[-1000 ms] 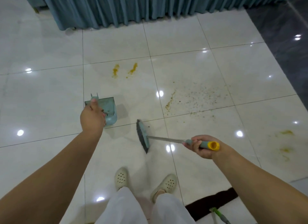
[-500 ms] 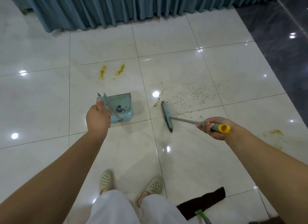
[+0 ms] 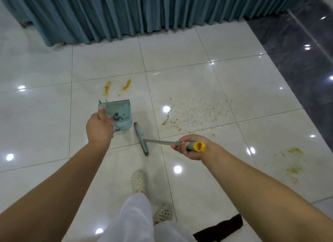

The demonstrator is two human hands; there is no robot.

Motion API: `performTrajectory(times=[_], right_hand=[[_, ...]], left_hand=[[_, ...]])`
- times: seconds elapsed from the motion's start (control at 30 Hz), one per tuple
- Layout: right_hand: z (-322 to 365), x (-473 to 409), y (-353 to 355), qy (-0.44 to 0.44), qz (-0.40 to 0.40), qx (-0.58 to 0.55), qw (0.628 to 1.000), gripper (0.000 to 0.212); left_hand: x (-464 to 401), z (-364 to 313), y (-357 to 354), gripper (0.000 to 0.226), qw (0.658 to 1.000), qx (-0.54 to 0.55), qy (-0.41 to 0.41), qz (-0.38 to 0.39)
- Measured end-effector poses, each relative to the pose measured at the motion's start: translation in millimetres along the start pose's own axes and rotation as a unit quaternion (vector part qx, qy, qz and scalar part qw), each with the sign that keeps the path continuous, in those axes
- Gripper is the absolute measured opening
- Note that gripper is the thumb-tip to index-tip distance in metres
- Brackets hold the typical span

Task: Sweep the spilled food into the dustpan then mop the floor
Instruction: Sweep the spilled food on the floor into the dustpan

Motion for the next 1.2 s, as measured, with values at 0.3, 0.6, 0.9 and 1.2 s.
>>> performTrajectory(times=[0.3,0.6,0.9,1.2], right_hand=[[49.7,-35.5,-73.0,-0.006,-0.024,-0.081,0.996,0.025],[157.6,-24.2,-13.8,0.020,-0.109,-0.210,0.971,0.031],[211.4,-11.5,23.6,0.038,-0.150,-0.219,0.963,0.027],[223.6,-2.3,-28.9,0.040,-0.073,-0.179,0.980,0.017]], left_hand=[[-82.1,-19.1,-34.4,0.059,1.000,-0.020,0.015,-0.012],[-150.7,-60.2,-103.1,0.058,0.999,-0.029,0.018,0.026],[-192.8,-87.5,-145.3,0.058,0.997,-0.017,0.012,0.072],[-219.2,-113.5,-154.6,0.059,0.997,-0.002,0.012,0.076]])
Point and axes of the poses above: each hand's wrist, its own x-axis away from the middle knuckle, its own y-axis out of the back of the hand, z = x × y, the point moved 4 cm from there along -x, towards the middle knuckle, and after that the axes turned 12 degrees about -z, right-handed, at the moved point
